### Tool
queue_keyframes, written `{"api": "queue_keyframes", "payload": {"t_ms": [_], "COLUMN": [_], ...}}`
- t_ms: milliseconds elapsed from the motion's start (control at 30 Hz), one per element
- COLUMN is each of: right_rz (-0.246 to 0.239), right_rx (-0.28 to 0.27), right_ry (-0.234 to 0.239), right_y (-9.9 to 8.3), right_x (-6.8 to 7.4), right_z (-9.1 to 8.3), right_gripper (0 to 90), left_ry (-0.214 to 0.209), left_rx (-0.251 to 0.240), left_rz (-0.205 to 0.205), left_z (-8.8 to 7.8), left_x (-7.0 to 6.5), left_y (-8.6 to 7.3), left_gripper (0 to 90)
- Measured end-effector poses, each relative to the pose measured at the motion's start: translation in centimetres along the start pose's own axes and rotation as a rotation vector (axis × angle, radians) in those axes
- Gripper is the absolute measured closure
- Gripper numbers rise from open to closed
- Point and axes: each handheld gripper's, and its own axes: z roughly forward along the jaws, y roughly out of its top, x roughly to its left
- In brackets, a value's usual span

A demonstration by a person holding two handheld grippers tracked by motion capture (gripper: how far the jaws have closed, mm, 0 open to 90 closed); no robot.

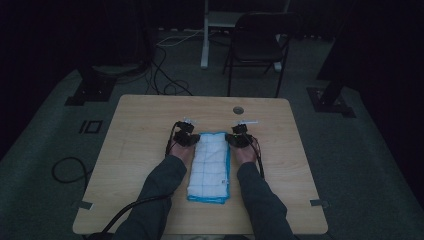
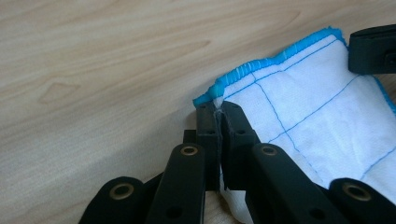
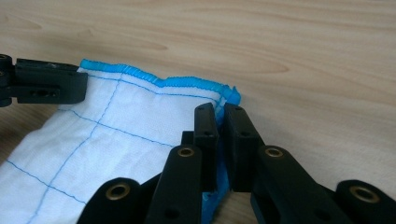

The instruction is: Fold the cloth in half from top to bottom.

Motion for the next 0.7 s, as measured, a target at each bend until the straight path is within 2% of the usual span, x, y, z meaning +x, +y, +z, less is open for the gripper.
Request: {"api": "queue_keyframes", "payload": {"t_ms": [133, 333, 567, 700], "right_rz": [0.006, 0.008, -0.024, -0.039], "right_rx": [-0.024, -0.056, -0.104, -0.114], "right_ry": [0.005, 0.009, 0.01, 0.007], "right_y": [0.3, 0.9, 2.1, 2.1], "right_x": [-0.2, -0.5, -0.1, -0.1], "right_z": [-0.3, -1.0, -2.3, -2.8], "right_gripper": [85.4, 85.6, 85.7, 85.8], "left_ry": [-0.014, -0.029, -0.044, -0.045], "left_rx": [-0.032, -0.071, -0.118, -0.129], "left_rz": [-0.016, -0.015, -0.021, -0.006], "left_z": [-0.6, -1.4, -2.5, -2.9], "left_x": [-0.1, -0.2, -0.3, -0.6], "left_y": [0.5, 1.4, 2.2, 2.5], "left_gripper": [87.9, 87.8, 87.8, 87.7]}}
